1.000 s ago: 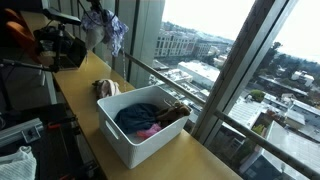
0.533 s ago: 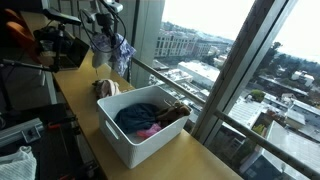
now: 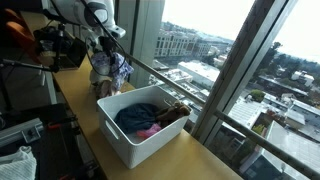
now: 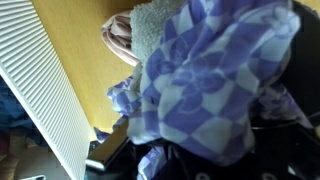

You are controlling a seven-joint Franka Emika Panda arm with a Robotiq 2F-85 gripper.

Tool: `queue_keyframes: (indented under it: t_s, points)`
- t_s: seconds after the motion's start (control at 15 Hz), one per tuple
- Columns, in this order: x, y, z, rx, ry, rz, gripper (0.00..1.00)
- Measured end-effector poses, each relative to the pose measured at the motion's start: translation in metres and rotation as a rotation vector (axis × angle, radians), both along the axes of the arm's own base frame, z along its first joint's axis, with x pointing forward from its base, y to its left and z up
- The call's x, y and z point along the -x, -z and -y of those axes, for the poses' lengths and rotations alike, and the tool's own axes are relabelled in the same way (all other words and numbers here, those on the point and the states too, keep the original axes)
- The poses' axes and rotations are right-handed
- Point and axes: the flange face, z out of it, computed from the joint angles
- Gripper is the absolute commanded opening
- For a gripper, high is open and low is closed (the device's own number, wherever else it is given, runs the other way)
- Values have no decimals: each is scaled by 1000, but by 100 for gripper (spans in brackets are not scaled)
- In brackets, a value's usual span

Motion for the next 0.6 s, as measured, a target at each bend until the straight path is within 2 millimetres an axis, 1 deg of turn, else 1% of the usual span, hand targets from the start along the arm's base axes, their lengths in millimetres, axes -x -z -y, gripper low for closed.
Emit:
queue_keyframes:
  t_s: [0.33,0.6]
  points:
    - [-4,58,-11,-31,-14,-83,0]
    - [-10,109,-10,-42,-18,-161,0]
